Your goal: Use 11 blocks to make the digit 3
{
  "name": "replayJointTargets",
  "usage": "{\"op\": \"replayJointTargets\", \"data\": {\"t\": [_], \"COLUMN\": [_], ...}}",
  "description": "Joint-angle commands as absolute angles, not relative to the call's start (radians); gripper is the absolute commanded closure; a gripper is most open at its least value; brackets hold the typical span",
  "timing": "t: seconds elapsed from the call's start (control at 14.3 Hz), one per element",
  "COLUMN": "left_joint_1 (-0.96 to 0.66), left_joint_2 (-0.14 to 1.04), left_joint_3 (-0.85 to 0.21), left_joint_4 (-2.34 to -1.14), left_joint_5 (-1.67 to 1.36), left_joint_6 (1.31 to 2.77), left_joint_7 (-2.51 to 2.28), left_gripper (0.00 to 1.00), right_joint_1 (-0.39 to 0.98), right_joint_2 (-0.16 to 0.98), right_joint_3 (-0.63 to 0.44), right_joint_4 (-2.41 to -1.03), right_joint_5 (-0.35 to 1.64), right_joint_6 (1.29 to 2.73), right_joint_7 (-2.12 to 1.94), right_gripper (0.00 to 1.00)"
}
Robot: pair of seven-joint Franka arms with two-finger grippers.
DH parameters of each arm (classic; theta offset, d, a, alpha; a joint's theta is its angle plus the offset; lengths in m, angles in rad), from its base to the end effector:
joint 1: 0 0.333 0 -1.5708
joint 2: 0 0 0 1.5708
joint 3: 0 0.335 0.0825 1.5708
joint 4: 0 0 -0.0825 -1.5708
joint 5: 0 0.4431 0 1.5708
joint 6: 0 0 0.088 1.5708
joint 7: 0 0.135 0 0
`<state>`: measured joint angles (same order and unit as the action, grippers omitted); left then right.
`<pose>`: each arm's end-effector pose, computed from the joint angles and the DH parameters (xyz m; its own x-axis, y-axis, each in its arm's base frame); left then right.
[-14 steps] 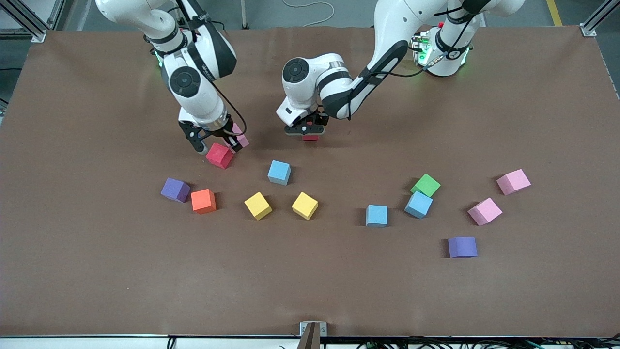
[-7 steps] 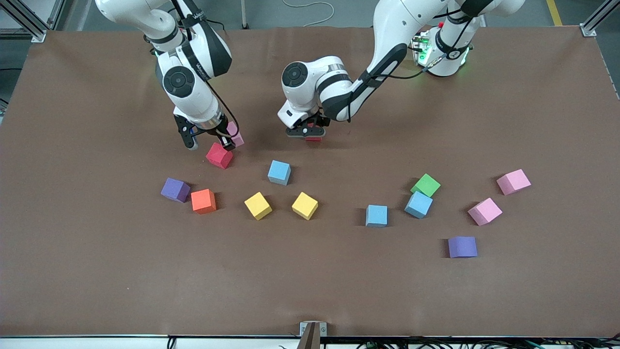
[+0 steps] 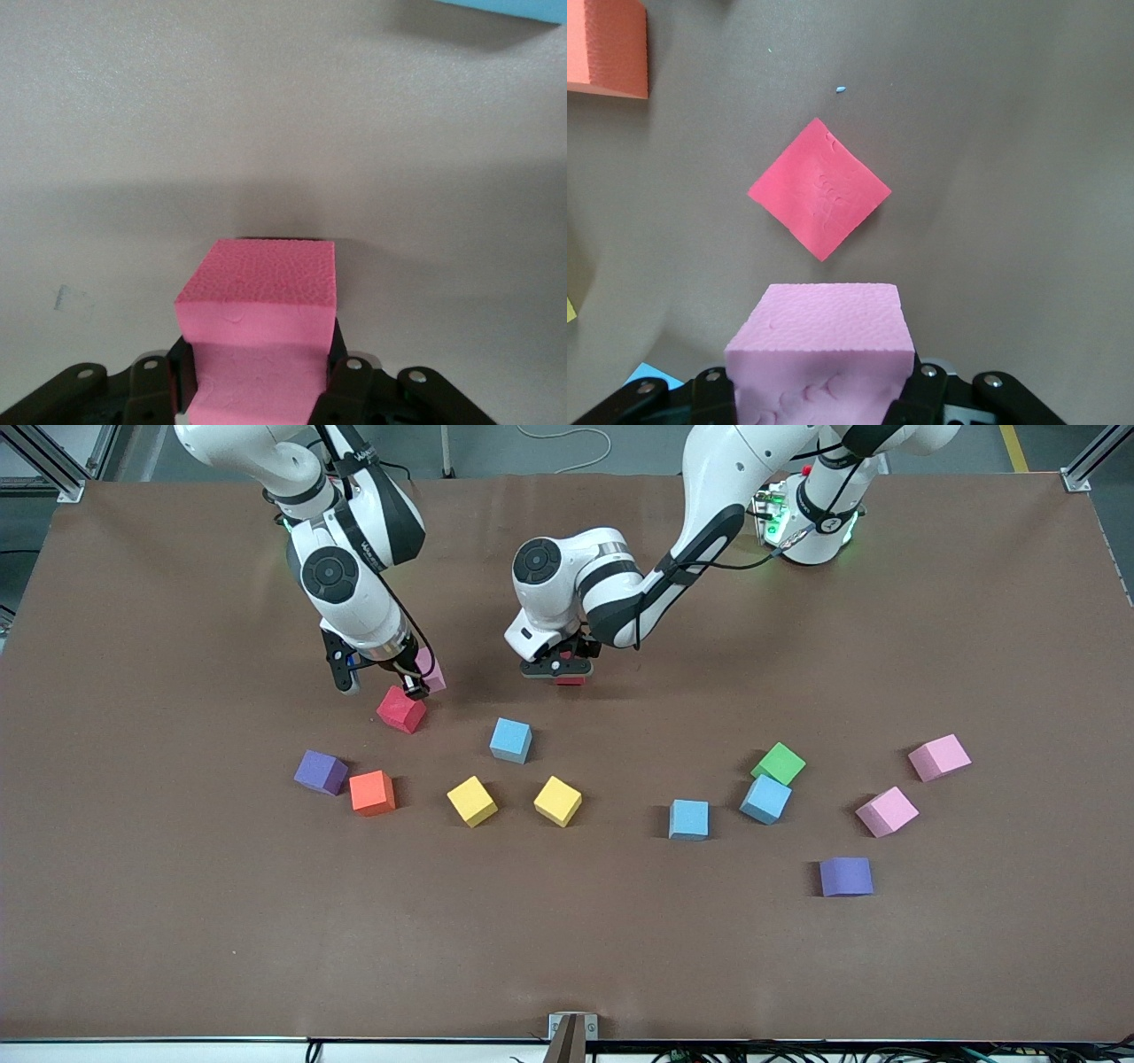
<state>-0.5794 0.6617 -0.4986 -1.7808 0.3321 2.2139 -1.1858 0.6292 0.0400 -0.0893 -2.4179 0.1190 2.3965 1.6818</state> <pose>0.3512 -0.5939 0.1559 0.9938 -0.0371 -0.1044 -0.0466 -0.9948 -0.0903 0.4440 0.2695 0.2331 0.3296 -0.9420 -0.0639 -0.9399 -0.3337 0.0717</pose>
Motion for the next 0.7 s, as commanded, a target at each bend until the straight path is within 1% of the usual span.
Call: {"op": "replayJointTargets", "data": {"t": [0.0,0.21,0.28,0.35,0.42,0.49,0.63], "left_joint_1": [-0.594,-0.594,-0.594,-0.594,-0.594,-0.594,-0.594], "left_joint_2": [0.683,0.684,0.686,0.686,0.686,0.684,0.678], "left_joint_3": [-0.497,-0.497,-0.497,-0.495,-0.495,-0.495,-0.497], "left_joint_4": [-1.753,-1.756,-1.756,-1.756,-1.758,-1.758,-1.755], "left_joint_5": [0.342,0.345,0.35,0.353,0.354,0.359,0.376], "left_joint_6": [2.191,2.191,2.191,2.191,2.192,2.192,2.191], "left_joint_7": [-1.21,-1.223,-1.221,-1.212,-1.213,-1.207,-1.212], "left_gripper": [0.67,0.67,0.63,0.5,0.08,0.0,0.0], "right_joint_1": [0.647,0.669,0.67,0.678,0.693,0.696,0.698], "right_joint_2": [0.061,0.09,0.098,0.109,0.123,0.138,0.149], "right_joint_3": [-0.078,-0.078,-0.078,-0.077,-0.078,-0.077,-0.077], "right_joint_4": [-2.434,-2.433,-2.433,-2.433,-2.431,-2.431,-2.431], "right_joint_5": [0.13,0.13,0.129,0.13,0.13,0.13,0.13], "right_joint_6": [2.46,2.49,2.497,2.516,2.534,2.546,2.562], "right_joint_7": [1.738,1.761,1.776,1.807,1.825,1.844,1.851], "right_gripper": [1.0,1.0,1.0,1.0,1.0,1.0,1.0]}}
